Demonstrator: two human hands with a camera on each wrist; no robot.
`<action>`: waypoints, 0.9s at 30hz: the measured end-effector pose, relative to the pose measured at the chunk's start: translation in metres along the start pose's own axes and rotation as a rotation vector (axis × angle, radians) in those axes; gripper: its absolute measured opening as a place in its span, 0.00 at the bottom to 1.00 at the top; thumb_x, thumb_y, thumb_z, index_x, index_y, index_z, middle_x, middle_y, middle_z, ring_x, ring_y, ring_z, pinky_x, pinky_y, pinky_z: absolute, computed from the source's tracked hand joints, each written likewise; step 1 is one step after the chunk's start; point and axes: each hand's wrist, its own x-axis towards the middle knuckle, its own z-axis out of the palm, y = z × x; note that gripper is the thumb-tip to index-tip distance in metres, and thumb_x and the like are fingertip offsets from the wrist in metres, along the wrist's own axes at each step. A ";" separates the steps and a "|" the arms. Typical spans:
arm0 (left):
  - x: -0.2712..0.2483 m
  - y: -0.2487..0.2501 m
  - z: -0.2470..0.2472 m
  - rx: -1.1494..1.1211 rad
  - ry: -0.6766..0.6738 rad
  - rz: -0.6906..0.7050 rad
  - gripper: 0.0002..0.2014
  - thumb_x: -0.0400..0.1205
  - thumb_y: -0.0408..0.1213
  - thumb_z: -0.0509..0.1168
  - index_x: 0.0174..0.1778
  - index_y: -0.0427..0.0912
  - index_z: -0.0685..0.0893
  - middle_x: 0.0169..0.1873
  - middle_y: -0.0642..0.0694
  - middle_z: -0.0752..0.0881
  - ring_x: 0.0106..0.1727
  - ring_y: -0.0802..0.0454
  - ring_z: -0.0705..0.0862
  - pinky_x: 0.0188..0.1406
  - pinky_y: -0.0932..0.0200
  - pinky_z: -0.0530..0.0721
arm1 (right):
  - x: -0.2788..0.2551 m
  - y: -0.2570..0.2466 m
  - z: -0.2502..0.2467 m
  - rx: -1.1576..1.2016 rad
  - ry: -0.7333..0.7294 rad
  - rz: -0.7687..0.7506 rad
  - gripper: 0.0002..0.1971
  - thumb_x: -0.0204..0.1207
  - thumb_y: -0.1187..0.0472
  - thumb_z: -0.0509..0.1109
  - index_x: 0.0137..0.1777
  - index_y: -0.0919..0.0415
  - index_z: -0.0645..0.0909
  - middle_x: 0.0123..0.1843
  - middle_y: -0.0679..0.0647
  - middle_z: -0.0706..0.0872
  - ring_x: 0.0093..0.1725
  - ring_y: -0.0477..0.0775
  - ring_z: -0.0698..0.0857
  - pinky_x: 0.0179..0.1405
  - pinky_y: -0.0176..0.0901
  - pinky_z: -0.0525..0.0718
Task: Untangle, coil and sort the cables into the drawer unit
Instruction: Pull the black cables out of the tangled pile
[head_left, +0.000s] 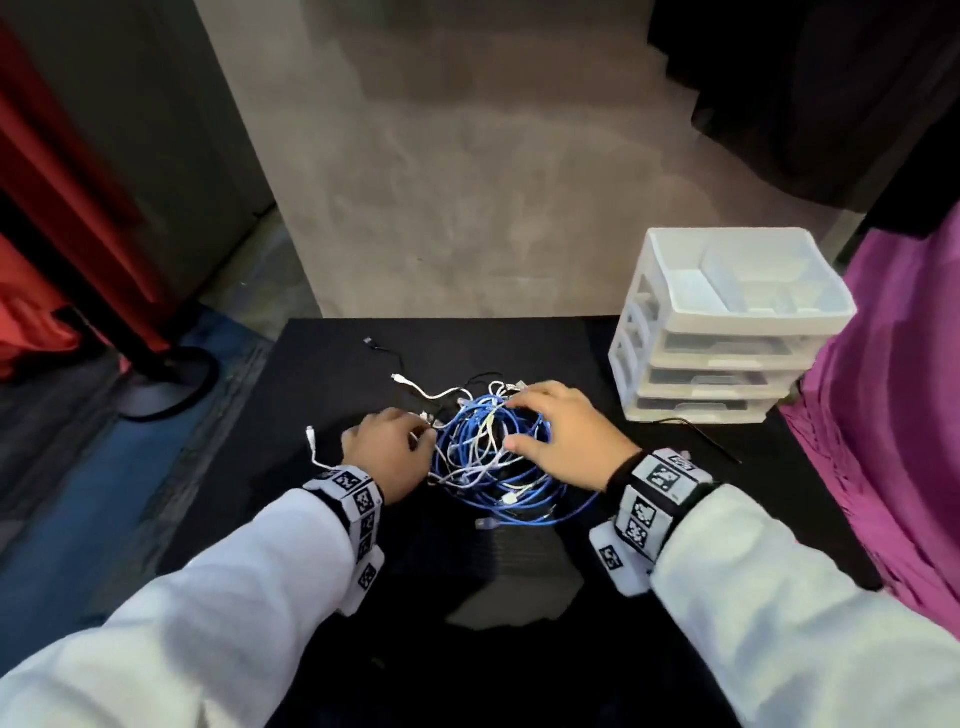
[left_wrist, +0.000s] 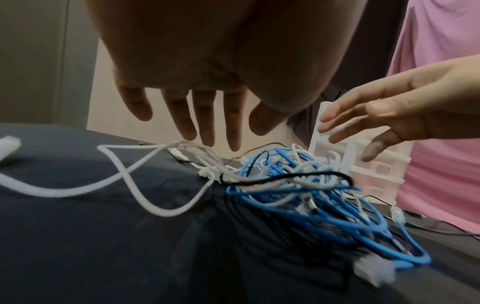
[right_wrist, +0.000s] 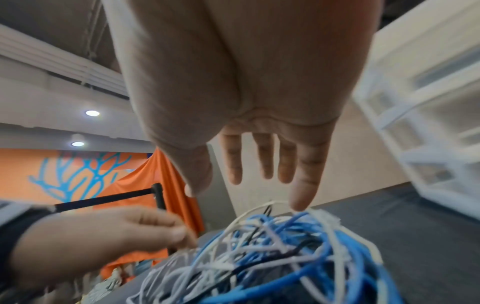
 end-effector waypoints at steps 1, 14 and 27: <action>0.005 0.002 -0.005 -0.017 0.028 -0.004 0.15 0.83 0.58 0.60 0.57 0.59 0.89 0.61 0.56 0.87 0.67 0.47 0.82 0.70 0.42 0.75 | 0.010 -0.008 0.009 0.013 0.006 0.019 0.25 0.81 0.43 0.76 0.77 0.47 0.81 0.79 0.50 0.75 0.80 0.56 0.69 0.82 0.48 0.68; 0.043 0.029 -0.007 -0.472 0.063 0.156 0.32 0.81 0.48 0.67 0.82 0.59 0.67 0.69 0.49 0.79 0.70 0.51 0.79 0.74 0.48 0.78 | 0.065 -0.035 0.004 0.524 0.252 0.119 0.07 0.78 0.65 0.78 0.43 0.51 0.90 0.39 0.45 0.89 0.40 0.43 0.84 0.56 0.46 0.82; 0.056 0.007 -0.060 -0.504 0.015 0.125 0.19 0.80 0.66 0.66 0.47 0.55 0.90 0.40 0.55 0.91 0.45 0.59 0.88 0.53 0.59 0.84 | 0.010 -0.101 -0.145 0.728 0.613 -0.291 0.09 0.82 0.74 0.72 0.59 0.65 0.86 0.47 0.65 0.89 0.37 0.43 0.86 0.37 0.28 0.81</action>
